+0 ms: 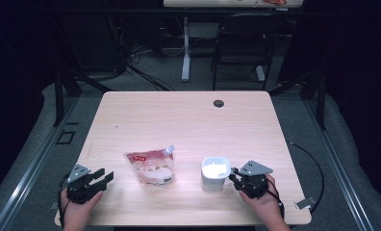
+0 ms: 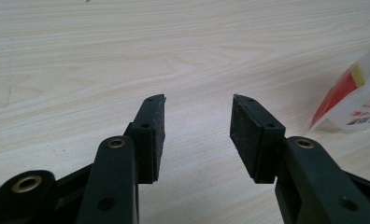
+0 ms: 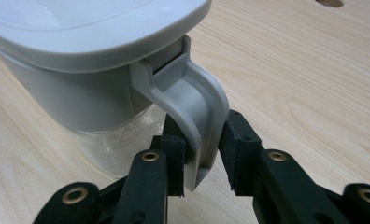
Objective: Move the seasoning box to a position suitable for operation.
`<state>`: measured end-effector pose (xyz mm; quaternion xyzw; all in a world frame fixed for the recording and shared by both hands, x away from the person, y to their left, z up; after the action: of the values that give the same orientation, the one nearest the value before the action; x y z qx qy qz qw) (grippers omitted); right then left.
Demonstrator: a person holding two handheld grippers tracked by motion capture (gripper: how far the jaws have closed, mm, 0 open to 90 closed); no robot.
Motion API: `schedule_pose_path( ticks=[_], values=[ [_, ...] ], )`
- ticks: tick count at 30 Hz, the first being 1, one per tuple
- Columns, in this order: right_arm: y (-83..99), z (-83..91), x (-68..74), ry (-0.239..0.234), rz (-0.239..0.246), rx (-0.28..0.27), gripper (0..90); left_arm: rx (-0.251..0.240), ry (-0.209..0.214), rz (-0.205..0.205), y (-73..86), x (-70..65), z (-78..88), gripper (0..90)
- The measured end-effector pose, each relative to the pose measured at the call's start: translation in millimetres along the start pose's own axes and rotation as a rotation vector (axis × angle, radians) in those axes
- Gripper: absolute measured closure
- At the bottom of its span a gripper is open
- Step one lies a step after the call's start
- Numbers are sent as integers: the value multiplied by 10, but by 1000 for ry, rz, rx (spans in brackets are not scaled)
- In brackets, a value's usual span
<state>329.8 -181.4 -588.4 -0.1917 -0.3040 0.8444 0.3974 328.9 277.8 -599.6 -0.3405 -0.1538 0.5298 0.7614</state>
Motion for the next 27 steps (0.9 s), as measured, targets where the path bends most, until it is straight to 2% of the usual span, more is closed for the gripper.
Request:
schedule_pose_path(
  ticks=[14, 16, 21, 23, 24, 27],
  values=[
    [10, 7, 41, -31, 23, 12, 713, 1, 0, 0, 1, 0, -2, 553],
    [11, 20, 43, -61, 10, 1, 657, 1, 1, -1, 2, 1, 0, 553],
    [26, 75, 38, -67, 0, -14, 588, -1, 2, 3, 6, 5, 7, 552],
    [49, 117, 39, -84, -5, -5, 574, 1, 1, 2, 7, 4, 11, 552],
    [71, 161, 42, -96, 9, 11, 559, 1, 2, 3, 7, 4, 13, 552],
    [84, 191, 46, -114, 5, 12, 554, 0, 4, 3, 7, 3, 18, 551]
  ],
)
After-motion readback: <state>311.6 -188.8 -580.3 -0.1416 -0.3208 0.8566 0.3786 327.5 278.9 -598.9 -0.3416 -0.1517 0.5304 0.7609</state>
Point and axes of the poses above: each handheld gripper's, and its own axes: z roughly backward along the jaws, y roughly out of its underside, x roughly to its left, the point moved 7 cm from there along -z, roughly forward along the jaws, and after that the axes turned 11 degrees about x, right-handed, at the moved point
